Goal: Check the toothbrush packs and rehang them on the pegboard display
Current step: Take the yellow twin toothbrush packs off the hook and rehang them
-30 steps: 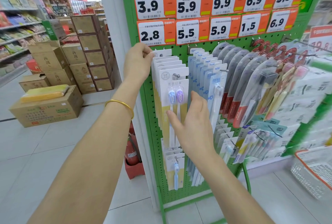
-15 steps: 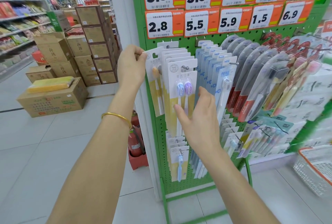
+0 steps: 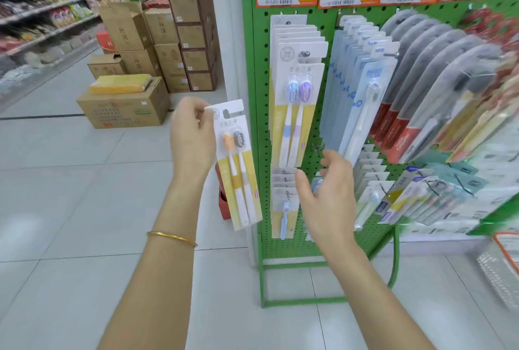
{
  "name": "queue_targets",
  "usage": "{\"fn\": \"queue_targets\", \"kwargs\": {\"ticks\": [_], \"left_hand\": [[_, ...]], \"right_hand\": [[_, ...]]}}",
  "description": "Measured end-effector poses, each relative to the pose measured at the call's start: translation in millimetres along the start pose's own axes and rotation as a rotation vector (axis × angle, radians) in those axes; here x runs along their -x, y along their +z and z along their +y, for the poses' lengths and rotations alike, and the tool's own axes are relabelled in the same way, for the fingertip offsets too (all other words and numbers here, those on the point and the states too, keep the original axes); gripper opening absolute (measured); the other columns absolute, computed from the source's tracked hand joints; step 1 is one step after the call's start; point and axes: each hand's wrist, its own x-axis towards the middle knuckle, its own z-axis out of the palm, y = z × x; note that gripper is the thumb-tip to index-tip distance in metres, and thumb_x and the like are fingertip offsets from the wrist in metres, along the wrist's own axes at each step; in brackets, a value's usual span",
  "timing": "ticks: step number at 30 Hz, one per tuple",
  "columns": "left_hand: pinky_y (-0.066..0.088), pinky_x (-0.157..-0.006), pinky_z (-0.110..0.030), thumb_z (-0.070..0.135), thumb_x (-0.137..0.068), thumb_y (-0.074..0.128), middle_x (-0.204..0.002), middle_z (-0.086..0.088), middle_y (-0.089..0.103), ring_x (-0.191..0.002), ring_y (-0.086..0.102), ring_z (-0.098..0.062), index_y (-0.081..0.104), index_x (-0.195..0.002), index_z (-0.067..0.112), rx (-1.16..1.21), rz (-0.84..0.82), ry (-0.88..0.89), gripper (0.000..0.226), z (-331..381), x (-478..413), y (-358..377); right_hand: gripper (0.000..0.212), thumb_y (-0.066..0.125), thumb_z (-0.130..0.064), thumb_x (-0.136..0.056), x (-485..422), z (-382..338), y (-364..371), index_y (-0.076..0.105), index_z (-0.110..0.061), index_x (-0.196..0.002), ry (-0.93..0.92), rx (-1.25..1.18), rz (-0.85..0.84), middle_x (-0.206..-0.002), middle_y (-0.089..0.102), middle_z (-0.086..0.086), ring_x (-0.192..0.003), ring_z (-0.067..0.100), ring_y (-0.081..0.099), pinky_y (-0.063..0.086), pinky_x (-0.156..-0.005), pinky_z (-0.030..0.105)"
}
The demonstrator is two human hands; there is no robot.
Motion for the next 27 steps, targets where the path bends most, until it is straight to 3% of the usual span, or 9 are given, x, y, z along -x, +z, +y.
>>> {"fn": "queue_targets", "kwargs": {"ticks": [3,6,9,11,15,18,21,24,27], "left_hand": [[0.051,-0.083,-0.053,0.01,-0.093,0.048,-0.083,0.013,0.053,-0.083,0.054,-0.016,0.05,-0.081,0.03,0.071,-0.04,-0.178,0.023,-1,45,8],[0.051,-0.083,-0.056,0.009,-0.093,0.049,-0.081,0.012,0.053,-0.082,0.056,-0.017,0.051,-0.08,0.028,0.154,-0.112,-0.333,0.023,-2,93,26],[0.053,-0.077,-0.055,0.01,-0.094,0.05,-0.082,0.004,0.054,-0.083,0.058,-0.027,0.052,-0.081,0.025,0.217,-0.179,-0.424,0.02,-4,132,45],[0.054,-0.074,-0.053,0.014,-0.094,0.05,-0.088,-0.001,0.058,-0.085,0.06,-0.03,0.052,-0.083,0.028,0.23,-0.201,-0.467,0.017,-6,152,58],[0.05,-0.091,-0.047,0.039,-0.094,0.042,-0.1,0.001,0.061,-0.096,0.061,-0.019,0.05,-0.1,0.028,0.237,-0.346,-0.471,0.014,1,186,87],[0.04,-0.076,-0.018,0.037,-0.101,0.037,-0.094,0.007,0.051,-0.085,0.052,0.0,0.031,-0.133,0.02,0.19,-0.468,-0.414,0.036,22,212,109],[0.035,-0.067,-0.017,0.032,-0.102,0.038,-0.086,0.015,0.049,-0.074,0.05,0.019,0.027,-0.136,0.008,0.146,-0.508,-0.283,0.043,30,234,127],[0.041,-0.08,-0.026,0.041,-0.099,0.04,-0.112,0.006,0.06,-0.098,0.058,-0.001,0.022,-0.144,0.01,0.095,-0.581,-0.232,0.057,31,248,136],[0.04,-0.088,-0.026,0.041,-0.098,0.041,-0.14,0.002,0.046,-0.118,0.051,-0.017,0.011,-0.15,0.017,0.017,-0.683,-0.166,0.064,25,260,135]], "right_hand": [[0.042,0.052,-0.033,-0.095,15,20,-5,0.046,-0.011,-0.13,0.037,-0.081,-0.175,-0.114,0.052,-0.001,-0.107,0.015,0.05,0.039,-0.087,0.026],[0.026,0.046,-0.033,-0.097,30,48,-11,0.057,-0.016,-0.112,0.176,-0.178,-0.422,-0.095,0.057,-0.008,-0.087,0.009,0.054,0.042,-0.077,0.026],[0.035,0.045,-0.027,-0.098,50,74,-21,0.053,0.002,-0.081,0.312,-0.313,-0.535,-0.071,0.047,0.003,-0.065,0.013,0.042,0.032,-0.059,0.026],[0.037,0.047,-0.024,-0.098,63,88,-31,0.051,0.01,-0.082,0.363,-0.369,-0.524,-0.072,0.044,0.008,-0.064,0.012,0.04,0.03,-0.056,0.024],[0.035,0.05,-0.022,-0.097,83,108,-56,0.053,0.011,-0.084,0.453,-0.443,-0.431,-0.074,0.046,0.009,-0.066,0.011,0.042,0.032,-0.058,0.022],[0.036,0.051,-0.022,-0.097,90,118,-68,0.053,0.011,-0.083,0.494,-0.487,-0.367,-0.072,0.046,0.009,-0.065,0.009,0.041,0.033,-0.057,0.02],[0.039,0.053,-0.026,-0.095,93,127,-75,0.051,0.012,-0.085,0.538,-0.554,-0.279,-0.072,0.045,0.008,-0.068,0.016,0.04,0.033,-0.062,0.029],[0.027,0.054,-0.022,-0.095,92,133,-79,0.055,0.0,-0.079,0.653,-0.633,-0.175,-0.071,0.042,0.008,-0.067,0.016,0.038,0.032,-0.058,0.027],[0.024,0.056,-0.024,-0.094,90,136,-78,0.058,-0.005,-0.08,0.735,-0.714,-0.128,-0.074,0.048,0.007,-0.071,0.017,0.043,0.036,-0.067,0.03]]}}
